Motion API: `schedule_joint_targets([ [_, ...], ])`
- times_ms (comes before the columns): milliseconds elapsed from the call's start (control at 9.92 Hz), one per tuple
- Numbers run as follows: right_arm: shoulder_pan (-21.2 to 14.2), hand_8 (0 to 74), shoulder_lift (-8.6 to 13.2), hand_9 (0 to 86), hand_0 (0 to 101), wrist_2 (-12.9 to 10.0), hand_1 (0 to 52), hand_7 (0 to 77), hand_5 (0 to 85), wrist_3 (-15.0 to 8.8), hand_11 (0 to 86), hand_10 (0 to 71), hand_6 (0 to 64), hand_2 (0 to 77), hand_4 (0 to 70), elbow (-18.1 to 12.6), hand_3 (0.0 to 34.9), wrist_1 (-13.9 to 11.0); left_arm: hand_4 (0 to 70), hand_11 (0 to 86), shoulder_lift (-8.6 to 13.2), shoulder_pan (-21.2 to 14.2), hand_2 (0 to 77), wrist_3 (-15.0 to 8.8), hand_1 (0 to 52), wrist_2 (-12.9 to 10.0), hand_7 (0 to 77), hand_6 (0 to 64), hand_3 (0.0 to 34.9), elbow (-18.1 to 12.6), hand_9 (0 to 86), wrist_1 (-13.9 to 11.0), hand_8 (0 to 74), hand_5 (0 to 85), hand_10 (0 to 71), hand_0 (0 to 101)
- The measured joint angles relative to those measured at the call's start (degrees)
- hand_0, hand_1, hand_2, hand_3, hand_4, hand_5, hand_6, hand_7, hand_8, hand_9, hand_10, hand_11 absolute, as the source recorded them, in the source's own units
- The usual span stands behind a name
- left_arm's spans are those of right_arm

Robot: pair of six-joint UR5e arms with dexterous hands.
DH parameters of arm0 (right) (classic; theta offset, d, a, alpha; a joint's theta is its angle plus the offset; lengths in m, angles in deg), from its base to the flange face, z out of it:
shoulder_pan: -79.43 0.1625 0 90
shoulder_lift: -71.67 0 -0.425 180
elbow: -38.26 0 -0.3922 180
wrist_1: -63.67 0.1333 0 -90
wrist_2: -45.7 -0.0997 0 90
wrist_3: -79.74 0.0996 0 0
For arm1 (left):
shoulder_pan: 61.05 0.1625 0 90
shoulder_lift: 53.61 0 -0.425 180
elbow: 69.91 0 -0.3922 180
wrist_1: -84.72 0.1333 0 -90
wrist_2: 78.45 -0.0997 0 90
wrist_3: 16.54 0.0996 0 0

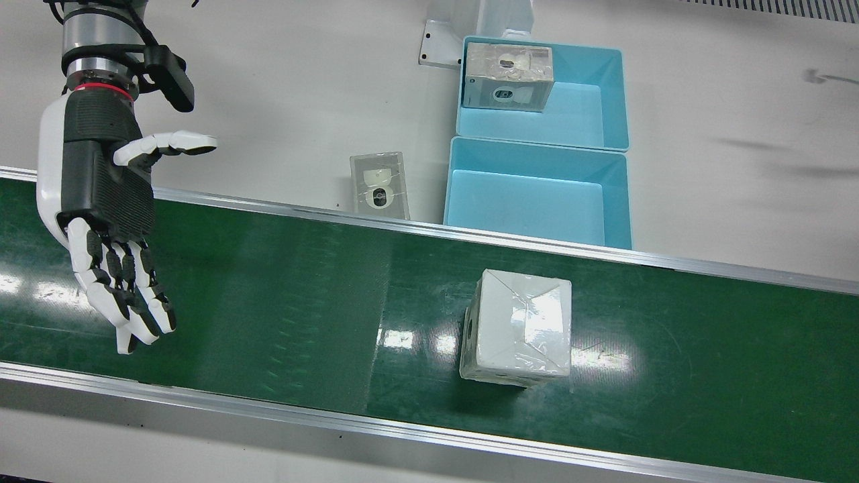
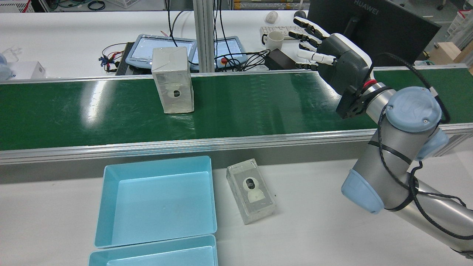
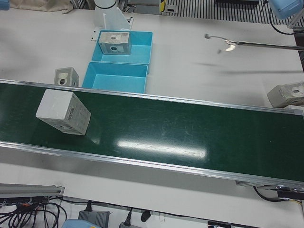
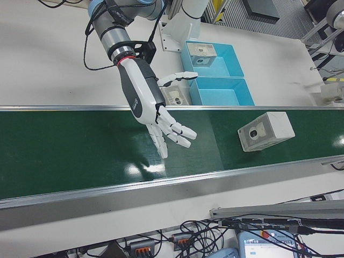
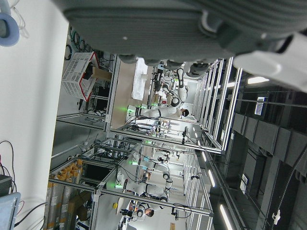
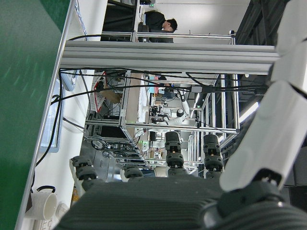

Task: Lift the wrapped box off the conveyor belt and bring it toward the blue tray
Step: 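Hold the open right hand beside the belt as a wrapped white box approaches, then move the right hand against the wrapped white box on the belt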

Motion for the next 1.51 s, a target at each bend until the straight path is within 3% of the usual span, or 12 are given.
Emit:
schedule_joint_targets([
  [202, -0.56, 0.0, 1.64, 3.3, 39, -0.05, 8.7, 15.3, 14.7, -0.09, 8.7, 5.4, 0.0, 14.7, 5.4, 2.33, 29.9, 0.87, 0.0, 0.0, 0.0, 0.0, 0.5, 0.0, 0.0, 0.0, 0.5, 0.0, 0.0, 0.0, 0.0, 0.0, 0.5, 0.5, 0.5, 0],
  [504, -1.52, 0.0, 2.81, 3.3, 41, -0.07, 9.3, 15.3, 15.3, -0.51, 8.7, 5.4, 0.0, 15.3, 7.1, 6.47, 30.0, 5.36, 0.0, 0.0, 0.0, 0.0, 0.5, 0.0, 0.0, 0.0, 0.5, 0.0, 0.0, 0.0, 0.5, 0.0, 0.0, 0.5, 0.5, 0],
  [605, -1.85, 0.0, 3.38, 3.3, 43, -0.08, 12.0, 16.9, 15.3, -0.6, 8.7, 5.4, 0.0, 16.4, 7.1, 7.31, 30.0, 5.98, 0.0, 0.0, 0.0, 0.0, 0.5, 0.0, 0.0, 0.0, 0.5, 0.0, 0.0, 0.0, 0.5, 0.0, 0.0, 0.5, 0.5, 0],
  [705, -2.16, 0.0, 3.92, 3.3, 45, -0.11, 14.2, 16.9, 15.3, -0.62, 8.7, 5.4, 0.0, 18.0, 7.1, 7.93, 30.0, 6.26, 0.0, 0.0, 0.0, 0.0, 0.5, 0.0, 0.0, 0.0, 0.5, 0.0, 0.0, 0.0, 0.0, 0.0, 0.5, 0.5, 0.5, 0],
  [1512, -3.38, 0.0, 4.76, 3.8, 46, -0.37, 14.2, 18.0, 14.2, -0.67, 8.7, 4.9, 0.0, 19.6, 8.2, 9.15, 30.4, 6.52, 0.0, 0.0, 0.0, 0.0, 1.1, 0.0, 0.0, 0.0, 0.5, 0.0, 0.0, 0.0, 0.0, 0.0, 0.5, 0.5, 0.5, 0],
])
